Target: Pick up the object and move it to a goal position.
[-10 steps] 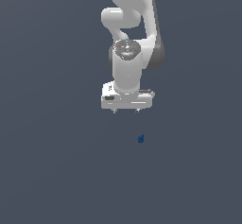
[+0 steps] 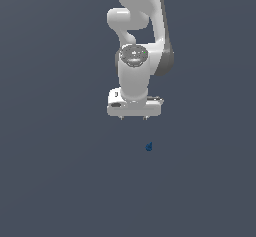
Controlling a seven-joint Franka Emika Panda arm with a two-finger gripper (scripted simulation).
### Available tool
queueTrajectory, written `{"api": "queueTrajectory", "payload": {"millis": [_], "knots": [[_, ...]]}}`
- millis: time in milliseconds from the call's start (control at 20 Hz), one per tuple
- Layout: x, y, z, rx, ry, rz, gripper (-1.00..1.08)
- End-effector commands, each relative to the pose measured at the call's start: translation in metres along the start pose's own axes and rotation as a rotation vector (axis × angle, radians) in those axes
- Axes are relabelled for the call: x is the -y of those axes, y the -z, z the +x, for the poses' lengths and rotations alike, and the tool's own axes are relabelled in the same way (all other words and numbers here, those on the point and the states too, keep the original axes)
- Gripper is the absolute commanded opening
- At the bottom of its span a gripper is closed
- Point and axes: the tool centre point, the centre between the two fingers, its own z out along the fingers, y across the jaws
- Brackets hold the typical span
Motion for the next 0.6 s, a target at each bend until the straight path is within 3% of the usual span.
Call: {"api": "queueTrajectory", "payload": {"millis": [0, 550], "knots": [[0.0, -0.001, 0.0, 0.002, -0.006, 0.002, 1.0], [0.009, -0.008, 0.011, -0.003, -0.054, -0.002, 1.0]]}}
